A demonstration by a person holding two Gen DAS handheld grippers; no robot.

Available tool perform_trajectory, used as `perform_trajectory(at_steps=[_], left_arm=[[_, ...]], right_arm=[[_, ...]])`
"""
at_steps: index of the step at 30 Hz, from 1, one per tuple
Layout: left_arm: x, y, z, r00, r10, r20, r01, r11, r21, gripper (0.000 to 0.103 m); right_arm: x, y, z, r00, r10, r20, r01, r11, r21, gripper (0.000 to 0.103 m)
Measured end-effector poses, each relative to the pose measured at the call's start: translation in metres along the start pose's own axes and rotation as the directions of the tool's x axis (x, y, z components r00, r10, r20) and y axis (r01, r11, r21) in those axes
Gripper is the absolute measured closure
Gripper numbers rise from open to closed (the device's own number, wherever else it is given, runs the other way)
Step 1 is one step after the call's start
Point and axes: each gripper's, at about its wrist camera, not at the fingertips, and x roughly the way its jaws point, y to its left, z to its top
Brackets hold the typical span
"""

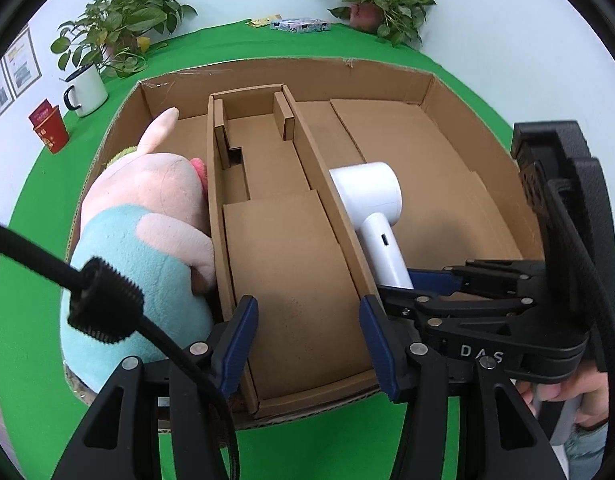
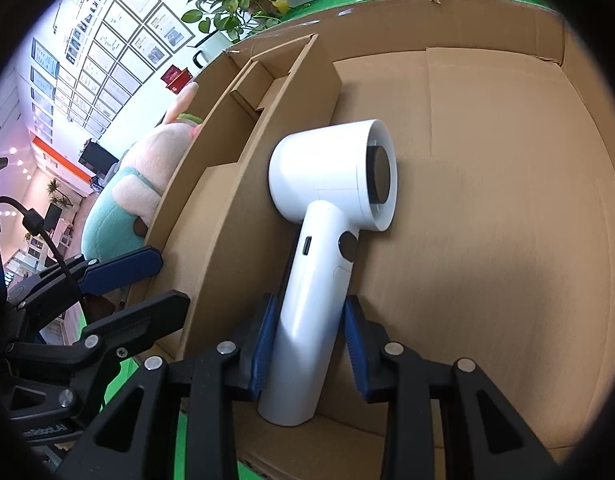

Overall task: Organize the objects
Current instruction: 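Open the left gripper and withdraw it from the large box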

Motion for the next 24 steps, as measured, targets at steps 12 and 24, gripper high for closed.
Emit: perform_trajectory(at_steps=[12,24], left_arm=[[-0.013,0.002,0.0,0.999,-0.006,0.051,0.009,0.998,-0.058,0.049],[-0.102,-0.04,-0.041,0.861,0.087,0.501,-0.05,0.995,-0.087,0.002]], right_arm=[[-0.013,0.002,-0.005,0.999,-0.012,0.038,0.012,1.0,0.013,0.042],[-0.101,0.02,-0.064,0.864,-0.279,0.42,0.317,0.948,-0.021,0.022]])
